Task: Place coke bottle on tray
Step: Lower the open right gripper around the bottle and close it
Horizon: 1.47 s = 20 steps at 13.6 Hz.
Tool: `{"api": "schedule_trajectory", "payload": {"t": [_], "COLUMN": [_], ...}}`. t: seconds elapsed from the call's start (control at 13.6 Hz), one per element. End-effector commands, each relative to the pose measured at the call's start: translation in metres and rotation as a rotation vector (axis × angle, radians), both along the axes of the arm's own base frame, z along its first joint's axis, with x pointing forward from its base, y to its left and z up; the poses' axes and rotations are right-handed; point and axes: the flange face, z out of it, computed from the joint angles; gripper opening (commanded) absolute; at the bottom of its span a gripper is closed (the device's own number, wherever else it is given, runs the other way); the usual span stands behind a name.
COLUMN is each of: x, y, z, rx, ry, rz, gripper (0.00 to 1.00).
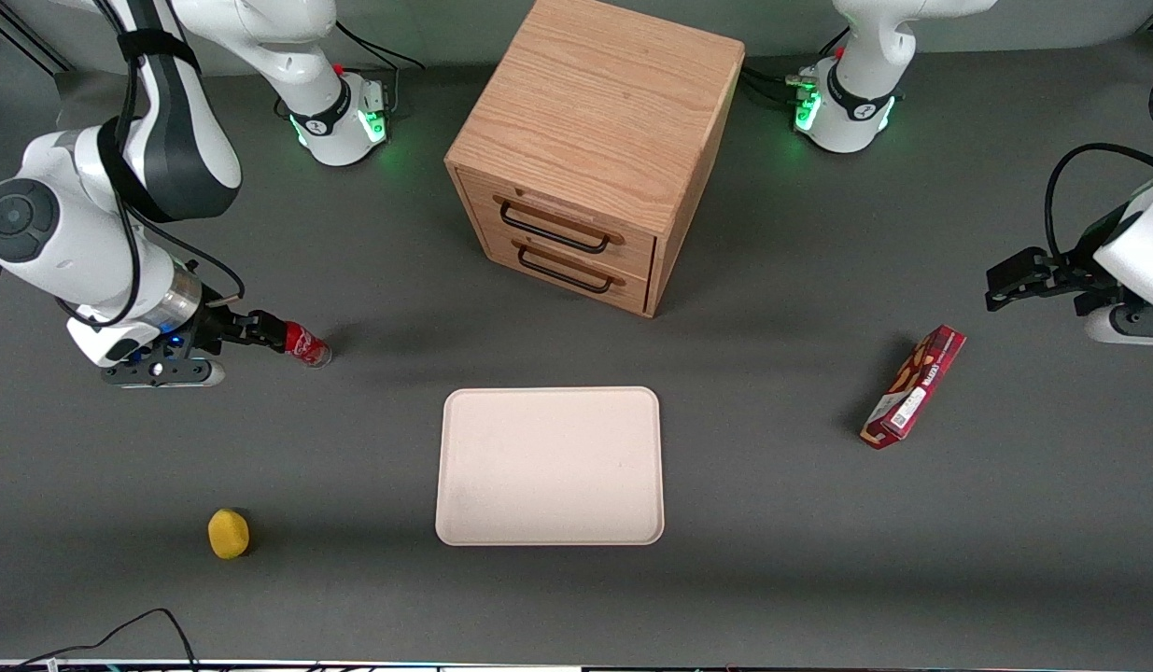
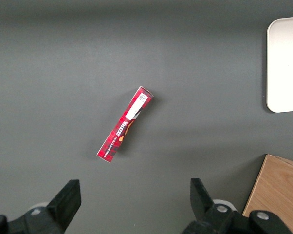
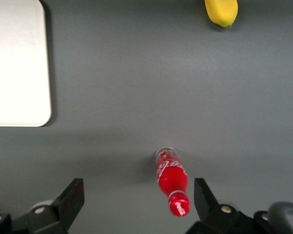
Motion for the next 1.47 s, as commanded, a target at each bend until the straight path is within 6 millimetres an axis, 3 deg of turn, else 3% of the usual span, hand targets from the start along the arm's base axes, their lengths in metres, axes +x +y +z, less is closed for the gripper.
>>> {"api": "schedule_trajectory", "payload": {"t": [0.0,0.22,0.59,1.1,1.39], "x": [-0.037,-0.051,-0.061,-0.074,-0.075], "y": [-0.016,-0.027,-0.039,-0.037,-0.037], "z": [-0.022,-0.031,-0.051,-0.083,-0.086], "rx": [-0.014,-0.020,-0.023,-0.016,-0.016], "ry": [-0.083,-0.066,-0.033,-0.073,-0.064], "rz": [0.026,0.009,0.021,0.035,0.035], "gripper": [1.00,1.00,0.91,0.72,0.52]}}
